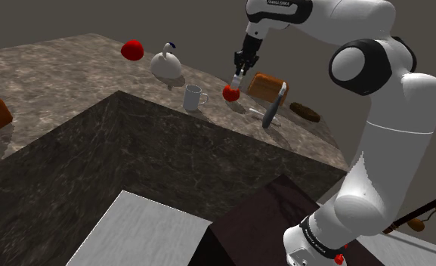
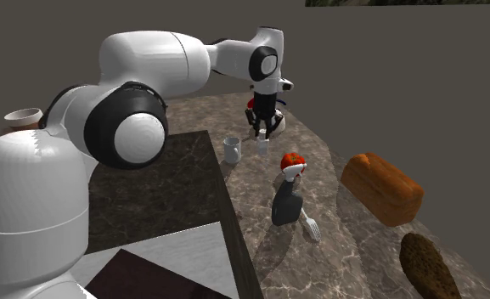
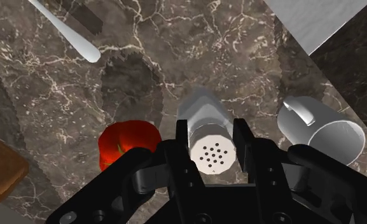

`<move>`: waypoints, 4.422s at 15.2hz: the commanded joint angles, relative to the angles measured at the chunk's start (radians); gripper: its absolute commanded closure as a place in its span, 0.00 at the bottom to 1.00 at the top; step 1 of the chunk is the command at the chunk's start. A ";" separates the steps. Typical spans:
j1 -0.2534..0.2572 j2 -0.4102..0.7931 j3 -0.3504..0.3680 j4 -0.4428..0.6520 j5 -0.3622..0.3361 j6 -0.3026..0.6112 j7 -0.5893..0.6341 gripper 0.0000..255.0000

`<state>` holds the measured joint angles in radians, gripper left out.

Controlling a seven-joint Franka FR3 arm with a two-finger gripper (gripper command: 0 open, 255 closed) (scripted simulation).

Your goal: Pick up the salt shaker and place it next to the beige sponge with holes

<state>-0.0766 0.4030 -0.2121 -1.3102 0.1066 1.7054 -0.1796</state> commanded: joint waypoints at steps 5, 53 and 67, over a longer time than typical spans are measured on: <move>-0.019 -0.044 -0.012 -0.019 -0.005 -0.026 -0.031 1.00; -0.512 -0.166 -0.367 -0.344 0.042 0.128 -0.910 1.00; -0.515 -0.122 -0.355 -0.480 0.075 0.300 -0.934 1.00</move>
<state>-0.5897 0.2757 -0.5683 -1.7847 0.1782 1.9951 -1.1103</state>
